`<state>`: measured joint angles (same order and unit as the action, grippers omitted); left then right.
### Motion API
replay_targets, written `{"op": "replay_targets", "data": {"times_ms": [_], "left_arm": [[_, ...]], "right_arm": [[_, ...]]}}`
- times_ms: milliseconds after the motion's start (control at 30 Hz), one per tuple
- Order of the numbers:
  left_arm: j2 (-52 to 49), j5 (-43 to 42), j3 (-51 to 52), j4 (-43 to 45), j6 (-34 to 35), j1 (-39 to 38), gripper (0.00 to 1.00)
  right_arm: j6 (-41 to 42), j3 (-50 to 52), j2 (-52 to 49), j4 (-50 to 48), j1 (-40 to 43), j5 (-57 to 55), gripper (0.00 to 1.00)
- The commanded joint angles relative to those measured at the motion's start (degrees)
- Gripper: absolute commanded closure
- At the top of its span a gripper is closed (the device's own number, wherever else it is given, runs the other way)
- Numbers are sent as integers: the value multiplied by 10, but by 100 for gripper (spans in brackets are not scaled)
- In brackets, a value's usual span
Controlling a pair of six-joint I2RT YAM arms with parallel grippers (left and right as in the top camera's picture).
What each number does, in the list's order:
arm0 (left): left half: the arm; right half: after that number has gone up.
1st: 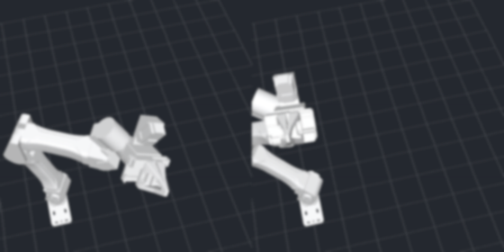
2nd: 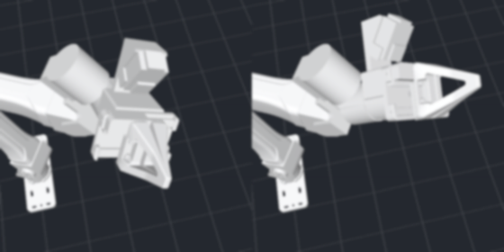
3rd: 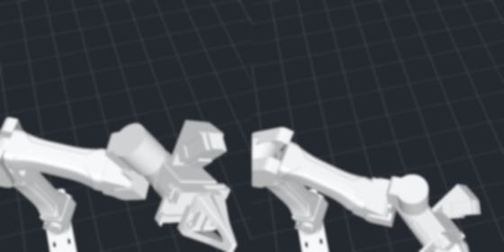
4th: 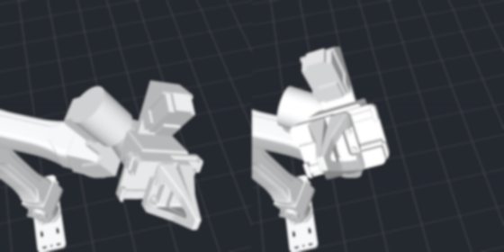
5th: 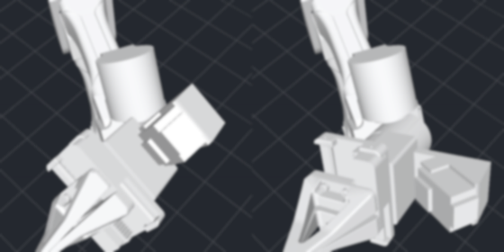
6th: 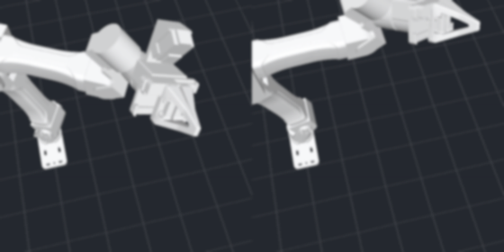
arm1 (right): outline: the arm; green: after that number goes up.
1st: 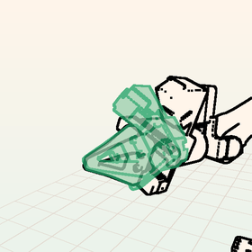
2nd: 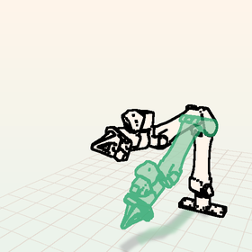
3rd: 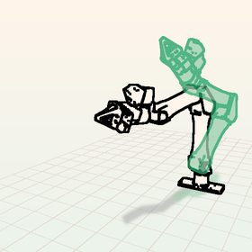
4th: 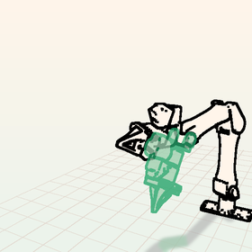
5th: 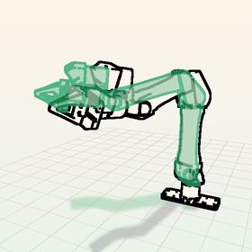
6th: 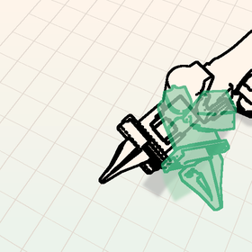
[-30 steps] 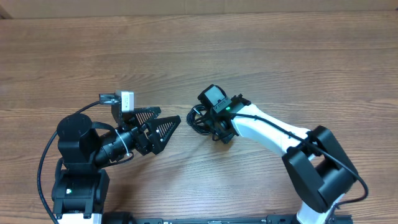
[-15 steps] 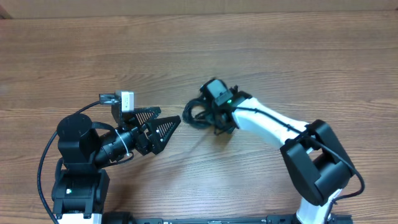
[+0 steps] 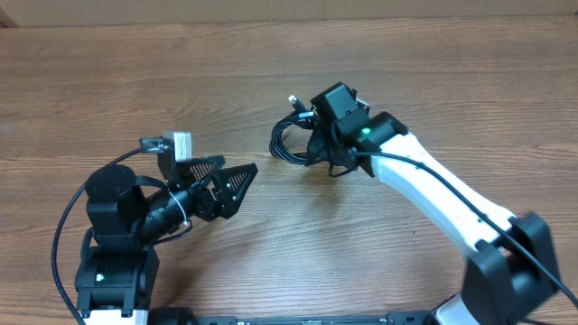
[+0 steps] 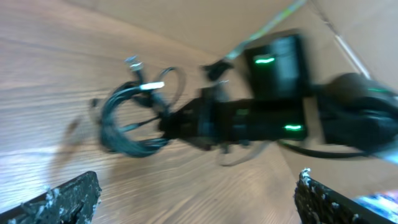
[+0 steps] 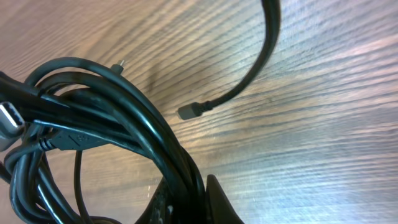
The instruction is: Untangle cables
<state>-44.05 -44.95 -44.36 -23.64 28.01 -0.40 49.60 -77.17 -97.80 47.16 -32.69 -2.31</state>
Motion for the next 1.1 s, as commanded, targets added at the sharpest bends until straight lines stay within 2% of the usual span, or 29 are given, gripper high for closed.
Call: {"op": "replay_targets", "data": {"times_ms": [0,300,533,633,667,767,867,967,1067], "left_arm": [[-2,63,-8,-30,-42,-4,0],[-2,75,-8,-93,-62,-4,0],[-2,54,-8,-98,-62,-4,1],[-2,34,-8,-98,-62,-4,23],[-2,33,-8,-97,-62,-4,26],[-2,12,-8,-91,-62,-4,15],[-2,-39,-8,-65,-61,-4,14],[-2,-51,-8,-47,-56,-4,14],[-2,-50,-8,-43,-57,-4,26]], "right_arm": [[-50,-21,59,10,-3,-2,96],[-69,-21,151,24,-5,89,96],[-79,-21,184,28,-9,193,96],[-79,-21,185,28,-26,213,96],[-79,-21,185,28,-33,213,96],[-79,-21,185,27,-52,194,96],[-79,-21,185,27,-55,177,96],[-78,-21,185,27,-55,179,96],[-76,-21,185,27,-56,191,96]]}}
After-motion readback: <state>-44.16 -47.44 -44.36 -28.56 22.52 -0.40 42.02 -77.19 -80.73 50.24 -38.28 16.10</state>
